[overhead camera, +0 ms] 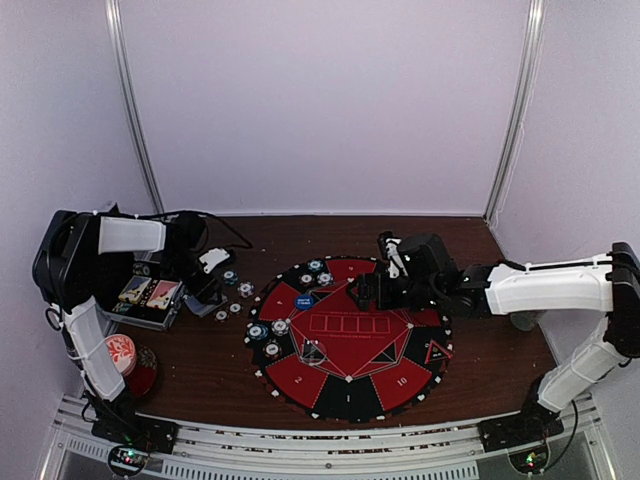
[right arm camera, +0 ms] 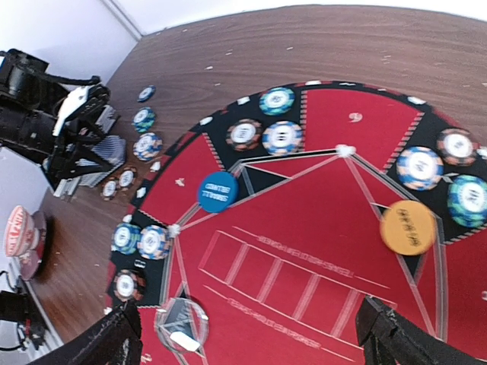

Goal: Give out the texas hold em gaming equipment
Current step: Pick up the poker card from the center of the board.

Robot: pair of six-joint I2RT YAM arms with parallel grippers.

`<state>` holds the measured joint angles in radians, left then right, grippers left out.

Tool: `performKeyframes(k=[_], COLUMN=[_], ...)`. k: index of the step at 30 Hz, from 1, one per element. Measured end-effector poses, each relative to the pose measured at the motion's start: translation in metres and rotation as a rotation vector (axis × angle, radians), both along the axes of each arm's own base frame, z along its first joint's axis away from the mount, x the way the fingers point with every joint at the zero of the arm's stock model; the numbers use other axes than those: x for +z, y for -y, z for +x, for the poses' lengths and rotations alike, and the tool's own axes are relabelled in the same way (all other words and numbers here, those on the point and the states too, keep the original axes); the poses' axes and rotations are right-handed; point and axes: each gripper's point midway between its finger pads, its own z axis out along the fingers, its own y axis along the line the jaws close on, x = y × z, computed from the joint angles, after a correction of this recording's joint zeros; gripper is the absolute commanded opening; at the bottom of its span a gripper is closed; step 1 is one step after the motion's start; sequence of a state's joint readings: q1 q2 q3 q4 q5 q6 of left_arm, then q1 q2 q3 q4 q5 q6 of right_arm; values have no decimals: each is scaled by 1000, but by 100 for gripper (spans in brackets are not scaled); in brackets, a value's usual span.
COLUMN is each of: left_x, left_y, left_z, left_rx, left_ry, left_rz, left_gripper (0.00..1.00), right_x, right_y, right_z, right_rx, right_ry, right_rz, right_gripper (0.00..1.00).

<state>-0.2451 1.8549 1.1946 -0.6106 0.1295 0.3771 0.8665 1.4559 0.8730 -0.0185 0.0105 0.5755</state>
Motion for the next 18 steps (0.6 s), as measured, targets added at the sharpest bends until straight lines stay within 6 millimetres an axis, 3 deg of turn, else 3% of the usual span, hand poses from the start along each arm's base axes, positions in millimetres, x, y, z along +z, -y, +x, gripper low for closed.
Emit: performKeyframes(k=[12, 18], left_x=[32, 51], left_y=[12, 39], left_z=[4, -8], left_rx=[-55, -137], left_ry=[44, 73], left_rz=[-33, -54], left_gripper=[57, 58], right_x=[-11, -22], right_y=[-97, -135], right_z=[13, 18], right_rx=[117, 147], right_ry=[-146, -212], right_rz=[239, 344], right_gripper=[96, 93])
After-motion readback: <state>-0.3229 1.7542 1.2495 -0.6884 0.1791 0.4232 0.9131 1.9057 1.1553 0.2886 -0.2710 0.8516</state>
